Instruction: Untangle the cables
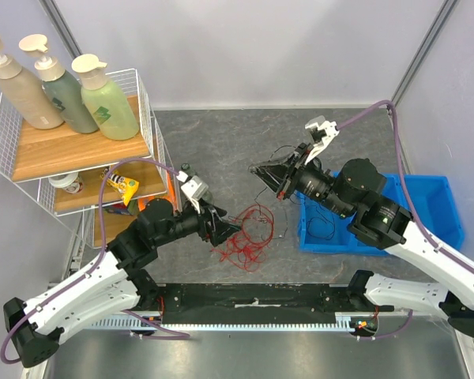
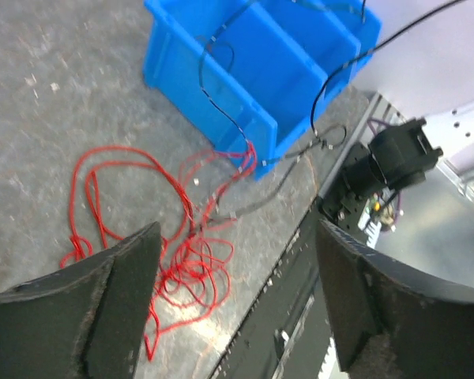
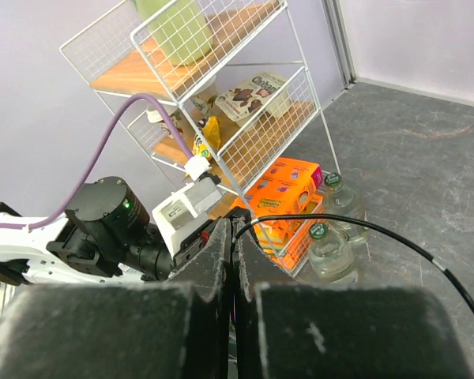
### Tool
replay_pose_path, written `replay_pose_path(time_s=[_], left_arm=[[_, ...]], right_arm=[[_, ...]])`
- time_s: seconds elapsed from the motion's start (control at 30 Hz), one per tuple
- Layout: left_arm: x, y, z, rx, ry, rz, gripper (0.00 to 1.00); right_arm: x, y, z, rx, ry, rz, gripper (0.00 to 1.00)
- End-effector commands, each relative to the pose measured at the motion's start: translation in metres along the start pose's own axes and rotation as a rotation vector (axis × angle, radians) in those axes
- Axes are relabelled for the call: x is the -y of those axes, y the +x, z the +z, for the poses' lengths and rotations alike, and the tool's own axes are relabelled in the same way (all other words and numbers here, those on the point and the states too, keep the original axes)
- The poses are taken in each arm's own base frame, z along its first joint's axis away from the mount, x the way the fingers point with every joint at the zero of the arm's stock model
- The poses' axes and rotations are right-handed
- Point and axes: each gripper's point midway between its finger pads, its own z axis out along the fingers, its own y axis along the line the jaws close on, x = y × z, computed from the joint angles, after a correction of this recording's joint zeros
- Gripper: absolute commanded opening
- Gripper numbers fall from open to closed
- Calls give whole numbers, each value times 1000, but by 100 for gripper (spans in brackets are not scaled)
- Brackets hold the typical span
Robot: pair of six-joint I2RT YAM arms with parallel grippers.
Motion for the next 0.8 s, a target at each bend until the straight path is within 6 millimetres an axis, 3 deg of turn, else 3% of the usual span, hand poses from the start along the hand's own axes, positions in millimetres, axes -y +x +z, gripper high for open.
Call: replay_pose_path(time_s=[0.0, 0.1, 0.33, 0.43, 0.5, 0.6, 0.7, 0.77], left_arm=[[2, -42, 2, 189, -19, -29, 78], [-6, -33, 4, 191, -38, -54, 77], [7, -10, 17, 144, 86, -66, 85], [-1, -3, 19, 123, 52, -98, 59], [-2, 0, 18, 132, 48, -138, 57], [10, 4, 16, 156, 136, -174, 63], [19, 1, 19, 160, 176, -225, 86], [20, 1, 25, 163, 164, -265, 92]], right_arm=[[-9, -26, 5, 58, -2, 37, 0], [-12, -31, 8, 72, -13, 45, 0], [-19, -38, 11, 82, -37, 50, 0], [-20, -41, 11, 88, -35, 50, 0], [-20, -43, 10, 95, -32, 50, 0], [-18, -45, 12, 101, -21, 52, 0], [-13, -46, 15, 115, 7, 74, 0], [-7, -46, 19, 124, 44, 99, 0]])
